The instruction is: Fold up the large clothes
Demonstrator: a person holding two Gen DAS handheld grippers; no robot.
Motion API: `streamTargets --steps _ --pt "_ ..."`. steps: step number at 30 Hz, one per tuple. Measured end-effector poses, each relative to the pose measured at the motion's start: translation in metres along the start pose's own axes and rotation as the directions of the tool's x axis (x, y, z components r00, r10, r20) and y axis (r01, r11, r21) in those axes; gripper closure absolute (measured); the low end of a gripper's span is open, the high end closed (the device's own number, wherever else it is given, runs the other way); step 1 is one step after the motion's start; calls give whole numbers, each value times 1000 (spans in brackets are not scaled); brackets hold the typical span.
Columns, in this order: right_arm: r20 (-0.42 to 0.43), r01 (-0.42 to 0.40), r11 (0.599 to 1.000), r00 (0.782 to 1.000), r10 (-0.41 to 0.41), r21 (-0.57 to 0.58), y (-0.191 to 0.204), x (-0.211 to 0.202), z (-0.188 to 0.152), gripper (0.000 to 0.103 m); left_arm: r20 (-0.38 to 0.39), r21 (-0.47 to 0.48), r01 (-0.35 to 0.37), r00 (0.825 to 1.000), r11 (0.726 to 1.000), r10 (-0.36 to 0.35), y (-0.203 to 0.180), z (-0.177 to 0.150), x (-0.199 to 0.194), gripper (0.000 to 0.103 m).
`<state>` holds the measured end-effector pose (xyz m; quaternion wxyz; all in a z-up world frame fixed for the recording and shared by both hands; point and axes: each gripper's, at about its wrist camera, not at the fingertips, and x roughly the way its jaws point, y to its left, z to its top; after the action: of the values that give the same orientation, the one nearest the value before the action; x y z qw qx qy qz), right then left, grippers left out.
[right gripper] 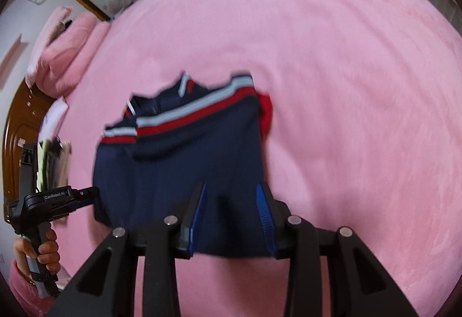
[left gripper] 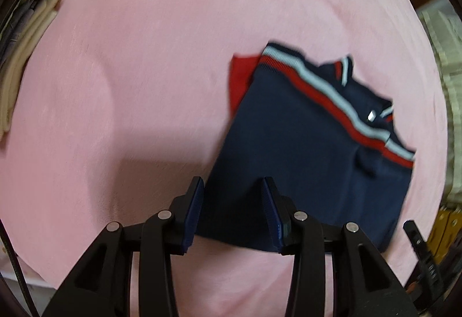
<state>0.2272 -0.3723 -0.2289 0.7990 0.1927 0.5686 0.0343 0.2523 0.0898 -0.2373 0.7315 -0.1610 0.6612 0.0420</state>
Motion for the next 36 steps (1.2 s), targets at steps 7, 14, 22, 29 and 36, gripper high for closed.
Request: streamTargets --steps 7,14,22,29,36 --pt "-15 10 1000 1000 -10 6 -11 12 -23 68 64 117 29 997 993 -36 12 -18 12 63" --pt "-54 57 998 997 -58 -22 -7 19 -35 103 44 142 19 999 990 -26 16 -29 22 89" --pt "-59 84 991 994 -91 -103 5 10 -58 103 54 95 51 997 994 -57 34 -51 13 96" --pt "57 -14 903 997 43 -430 40 -15 -2 103 188 486 -27 979 874 -75 -8 -35 -46 63" --pt "26 -39 608 995 97 -793 88 18 36 67 202 814 -40 955 580 -217 -73 5 -40 57"
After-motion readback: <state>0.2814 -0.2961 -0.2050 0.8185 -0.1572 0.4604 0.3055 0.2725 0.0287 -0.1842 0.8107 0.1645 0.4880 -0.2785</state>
